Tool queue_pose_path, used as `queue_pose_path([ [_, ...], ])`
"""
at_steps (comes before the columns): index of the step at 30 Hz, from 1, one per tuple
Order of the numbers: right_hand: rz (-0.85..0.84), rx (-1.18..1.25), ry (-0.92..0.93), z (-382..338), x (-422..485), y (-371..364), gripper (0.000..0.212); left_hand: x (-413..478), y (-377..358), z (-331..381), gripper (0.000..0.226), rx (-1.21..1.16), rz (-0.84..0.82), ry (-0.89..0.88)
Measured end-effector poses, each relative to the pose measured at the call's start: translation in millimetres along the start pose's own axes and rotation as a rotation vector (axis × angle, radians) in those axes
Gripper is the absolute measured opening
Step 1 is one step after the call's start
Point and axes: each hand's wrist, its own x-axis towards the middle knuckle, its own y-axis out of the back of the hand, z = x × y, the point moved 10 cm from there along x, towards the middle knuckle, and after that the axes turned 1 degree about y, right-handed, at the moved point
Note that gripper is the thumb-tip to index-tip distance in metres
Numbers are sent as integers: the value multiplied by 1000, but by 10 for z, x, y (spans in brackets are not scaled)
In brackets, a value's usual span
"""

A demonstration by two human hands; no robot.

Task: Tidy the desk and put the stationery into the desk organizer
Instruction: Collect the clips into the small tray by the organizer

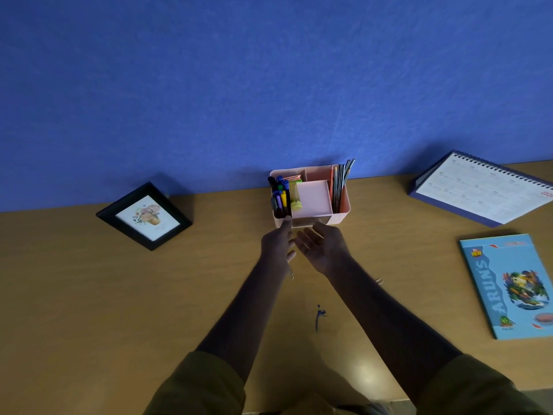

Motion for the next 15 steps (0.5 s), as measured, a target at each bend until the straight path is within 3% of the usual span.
queue_pose_path([
  [11, -27, -180, 61, 27, 10, -133, 17, 99, 47, 8, 30, 49, 67, 13],
  [15, -11, -85, 55, 51, -45, -133, 32, 103, 48, 31, 27, 41, 70, -1],
])
